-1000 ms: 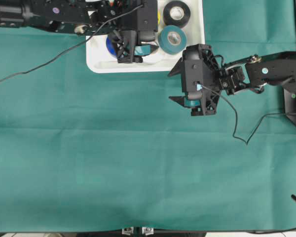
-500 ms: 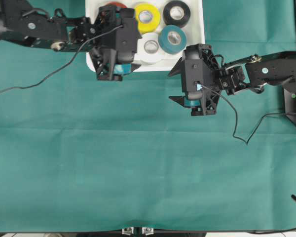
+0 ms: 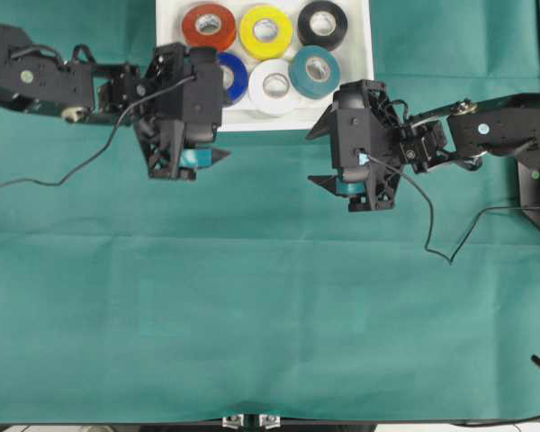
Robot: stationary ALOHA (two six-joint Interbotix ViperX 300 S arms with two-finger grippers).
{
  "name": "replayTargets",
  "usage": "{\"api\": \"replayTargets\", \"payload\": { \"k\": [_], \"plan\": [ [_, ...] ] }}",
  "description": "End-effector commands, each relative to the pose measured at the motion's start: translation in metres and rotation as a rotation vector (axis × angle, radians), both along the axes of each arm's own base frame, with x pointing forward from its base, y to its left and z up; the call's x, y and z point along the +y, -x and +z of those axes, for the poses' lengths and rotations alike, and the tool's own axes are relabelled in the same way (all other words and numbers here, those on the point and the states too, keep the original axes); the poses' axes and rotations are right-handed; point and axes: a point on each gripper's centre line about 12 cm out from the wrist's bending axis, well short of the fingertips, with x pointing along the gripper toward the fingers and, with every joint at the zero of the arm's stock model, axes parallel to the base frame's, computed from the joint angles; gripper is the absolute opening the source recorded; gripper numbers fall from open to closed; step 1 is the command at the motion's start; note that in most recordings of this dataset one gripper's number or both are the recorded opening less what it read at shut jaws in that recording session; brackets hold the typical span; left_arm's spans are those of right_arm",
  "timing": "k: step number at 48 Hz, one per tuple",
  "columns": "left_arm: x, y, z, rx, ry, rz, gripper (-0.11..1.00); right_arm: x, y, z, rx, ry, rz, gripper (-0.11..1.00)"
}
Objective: Put the tape alternately from left to right into the white case.
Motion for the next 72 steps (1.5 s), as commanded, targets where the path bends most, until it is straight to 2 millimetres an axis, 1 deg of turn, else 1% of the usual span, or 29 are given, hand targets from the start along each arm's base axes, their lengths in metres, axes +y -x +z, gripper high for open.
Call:
{"api": "replayTargets", "payload": {
  "k": [1,9,17,21,41,55,59,64,72],
  "plan": [
    [-0.008,0.006,0.007,-0.021,0.006,-0.013,0.46,0.001,-0.002,0.01,-0.034,-0.002,0.006,0.8],
    [-0.019,0.012,0.003,-0.006,0.015,-0.033,0.46,0.002,-0.003,0.01,-0.037,-0.002,0.007,0.8],
    [-0.023,0.019,-0.002,0.011,0.016,-0.042,0.46,0.002,-0.003,0.011,-0.039,-0.003,0.008,0.8],
    [-0.023,0.021,-0.006,0.019,0.017,-0.042,0.46,0.002,-0.003,0.011,-0.04,-0.004,0.009,0.8],
    [-0.023,0.023,-0.006,0.019,0.017,-0.042,0.46,0.003,-0.005,0.013,-0.059,-0.01,0.016,0.8],
    [-0.023,0.026,-0.009,0.032,0.018,-0.042,0.46,0.003,-0.003,0.014,-0.058,-0.007,0.015,0.8],
    [-0.024,0.03,-0.007,0.028,0.018,-0.042,0.46,0.003,-0.002,0.018,-0.068,-0.006,0.015,0.8],
    [-0.024,0.037,0.003,0.003,0.016,-0.042,0.46,0.003,0.002,0.024,-0.084,-0.005,0.015,0.8],
    [-0.025,0.054,0.013,-0.029,0.015,-0.04,0.46,0.003,0.009,0.029,-0.098,-0.002,0.015,0.8]
  ]
}}
